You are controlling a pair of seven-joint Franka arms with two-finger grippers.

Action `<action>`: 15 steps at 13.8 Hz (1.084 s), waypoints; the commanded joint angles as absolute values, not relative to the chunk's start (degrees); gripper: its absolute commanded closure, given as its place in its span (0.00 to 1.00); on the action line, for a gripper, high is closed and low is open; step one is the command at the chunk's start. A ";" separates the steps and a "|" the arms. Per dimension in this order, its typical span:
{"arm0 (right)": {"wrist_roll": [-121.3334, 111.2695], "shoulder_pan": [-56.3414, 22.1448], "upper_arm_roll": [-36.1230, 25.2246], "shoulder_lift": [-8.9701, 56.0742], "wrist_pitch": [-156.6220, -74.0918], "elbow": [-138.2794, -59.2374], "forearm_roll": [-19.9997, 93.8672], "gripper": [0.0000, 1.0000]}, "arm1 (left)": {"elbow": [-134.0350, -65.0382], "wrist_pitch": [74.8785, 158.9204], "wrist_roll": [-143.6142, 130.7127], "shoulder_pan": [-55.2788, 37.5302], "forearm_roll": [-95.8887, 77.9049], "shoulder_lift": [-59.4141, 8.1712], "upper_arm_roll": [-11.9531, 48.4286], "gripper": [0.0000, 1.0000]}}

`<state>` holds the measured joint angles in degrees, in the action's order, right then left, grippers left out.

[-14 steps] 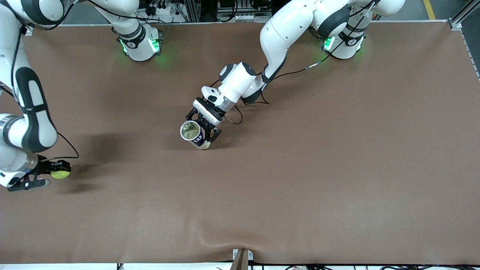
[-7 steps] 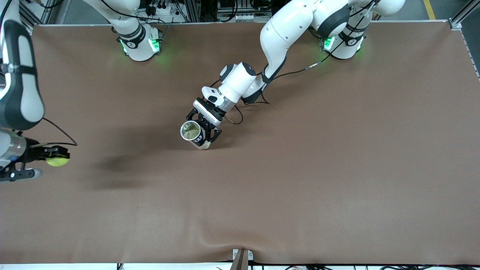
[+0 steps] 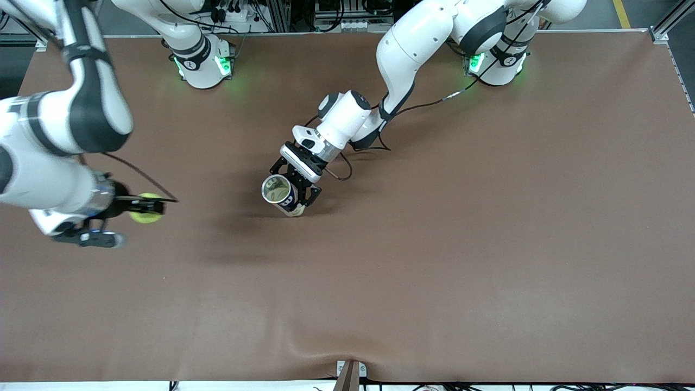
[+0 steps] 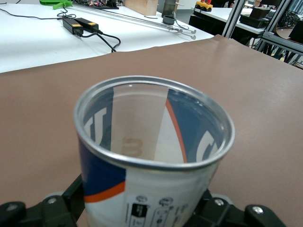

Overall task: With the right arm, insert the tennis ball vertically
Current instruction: 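Carry the second ball with the right gripper over the cup, then open the right gripper to drop the second ball into the cup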

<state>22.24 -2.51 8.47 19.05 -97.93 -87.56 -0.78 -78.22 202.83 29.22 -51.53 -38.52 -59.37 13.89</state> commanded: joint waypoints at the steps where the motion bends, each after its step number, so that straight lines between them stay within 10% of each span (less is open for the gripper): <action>1: 35.81 -10.52 7.56 18.89 -97.29 -86.58 -0.09 0.97 | -78.84 203.03 28.65 -51.94 -39.90 -58.98 13.36 0.03; 15: 60.56 -25.58 7.47 24.52 -105.29 -85.95 -0.26 0.97 | -80.07 202.85 28.83 -51.59 -39.55 -58.71 13.27 0.13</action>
